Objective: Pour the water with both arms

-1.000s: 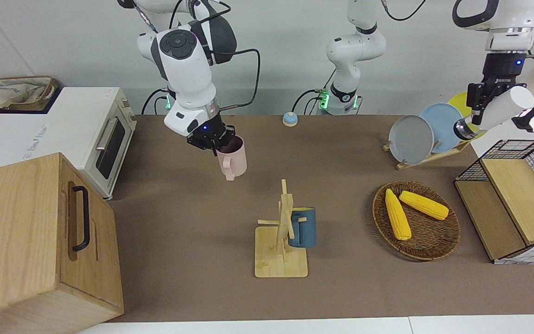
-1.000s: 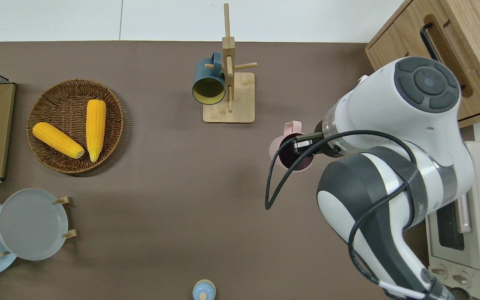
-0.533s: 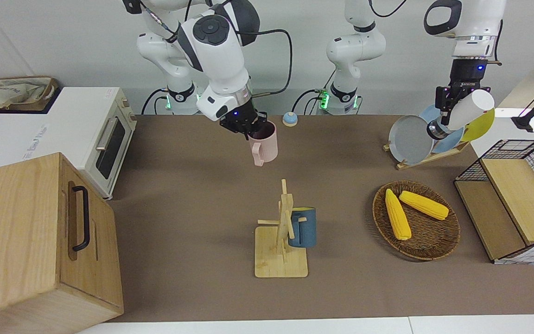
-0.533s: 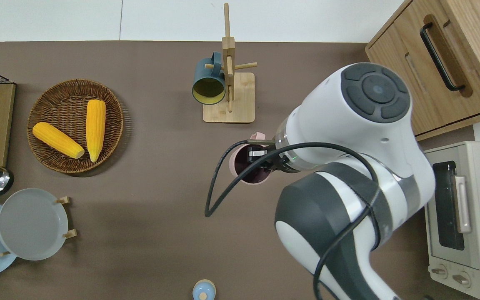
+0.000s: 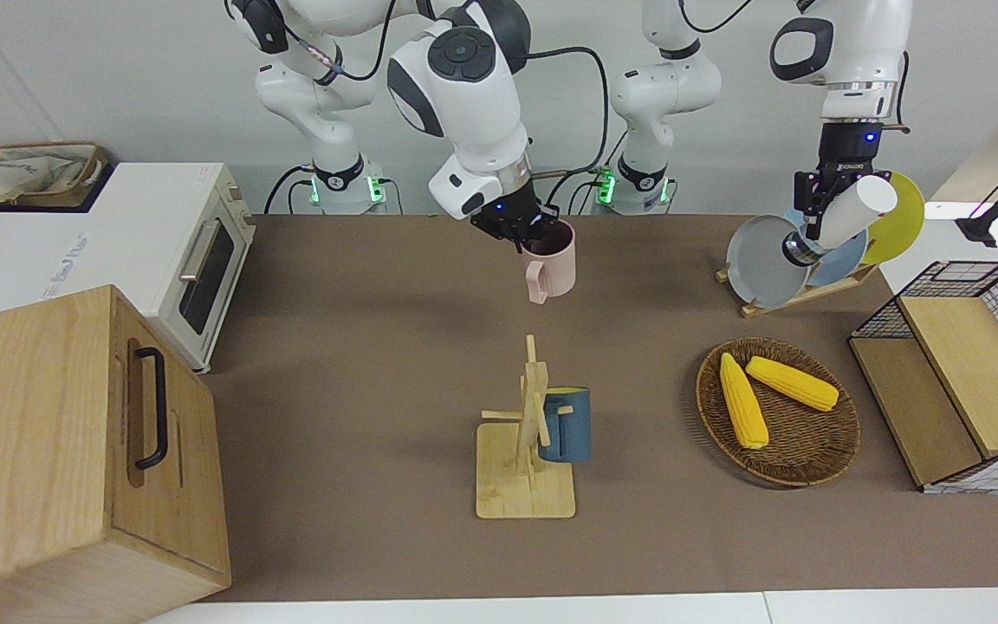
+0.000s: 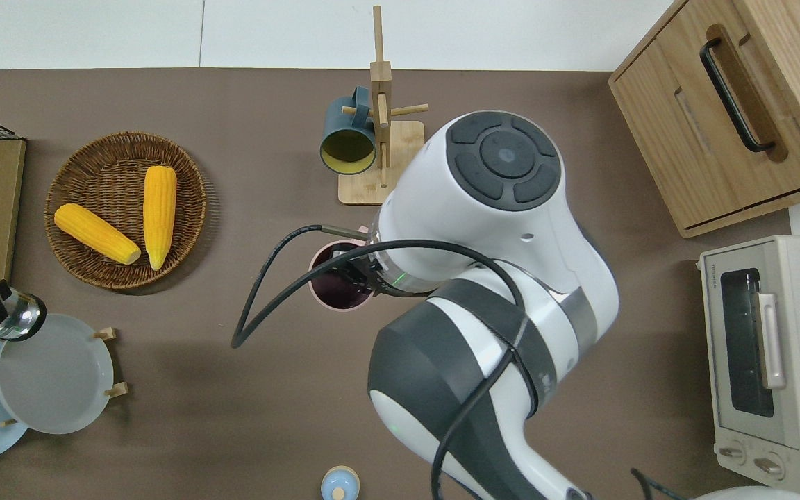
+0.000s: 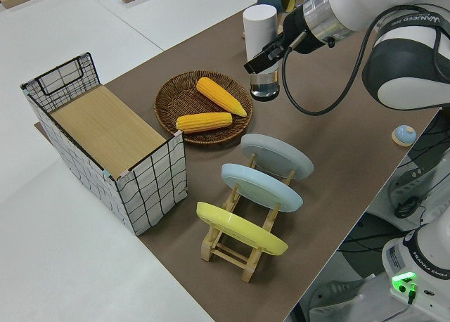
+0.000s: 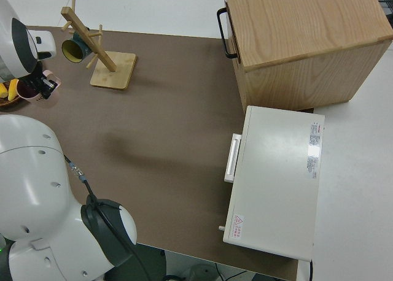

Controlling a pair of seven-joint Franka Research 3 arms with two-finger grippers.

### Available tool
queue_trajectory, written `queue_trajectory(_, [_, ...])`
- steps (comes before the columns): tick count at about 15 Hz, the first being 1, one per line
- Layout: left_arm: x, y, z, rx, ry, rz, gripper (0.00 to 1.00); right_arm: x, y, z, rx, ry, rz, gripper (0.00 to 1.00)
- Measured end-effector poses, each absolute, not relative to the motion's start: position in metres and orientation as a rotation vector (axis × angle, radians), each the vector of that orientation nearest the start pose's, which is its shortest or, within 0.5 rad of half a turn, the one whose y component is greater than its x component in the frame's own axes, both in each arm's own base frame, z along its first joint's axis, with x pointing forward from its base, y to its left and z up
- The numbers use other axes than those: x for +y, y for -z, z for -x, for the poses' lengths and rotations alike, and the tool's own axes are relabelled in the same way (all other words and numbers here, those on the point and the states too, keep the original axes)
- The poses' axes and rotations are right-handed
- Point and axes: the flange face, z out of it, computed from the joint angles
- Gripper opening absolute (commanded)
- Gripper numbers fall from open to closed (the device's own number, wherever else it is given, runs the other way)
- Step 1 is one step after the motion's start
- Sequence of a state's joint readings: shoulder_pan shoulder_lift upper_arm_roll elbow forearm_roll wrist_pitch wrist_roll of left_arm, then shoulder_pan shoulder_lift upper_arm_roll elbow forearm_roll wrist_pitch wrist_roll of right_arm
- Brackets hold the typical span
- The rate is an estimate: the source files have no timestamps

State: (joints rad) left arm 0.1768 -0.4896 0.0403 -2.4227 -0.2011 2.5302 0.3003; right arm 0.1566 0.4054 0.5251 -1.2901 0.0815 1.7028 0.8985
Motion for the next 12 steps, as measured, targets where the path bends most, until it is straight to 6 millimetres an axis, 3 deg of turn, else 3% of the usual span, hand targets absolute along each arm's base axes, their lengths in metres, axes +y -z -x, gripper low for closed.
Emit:
queue_trajectory(7, [0.091, -0.536, -0.428, -0.056, 0.957, 3.009, 0.00, 0.431, -0.506, -0.578, 0.663, -0.243, 2.705, 0.000])
queue_trajectory(12, [0.088, -0.527, -0.425, -0.049, 0.937, 3.018, 0.00, 0.483, -0.462, -0.579, 0.794, -0.248, 2.601, 0.000])
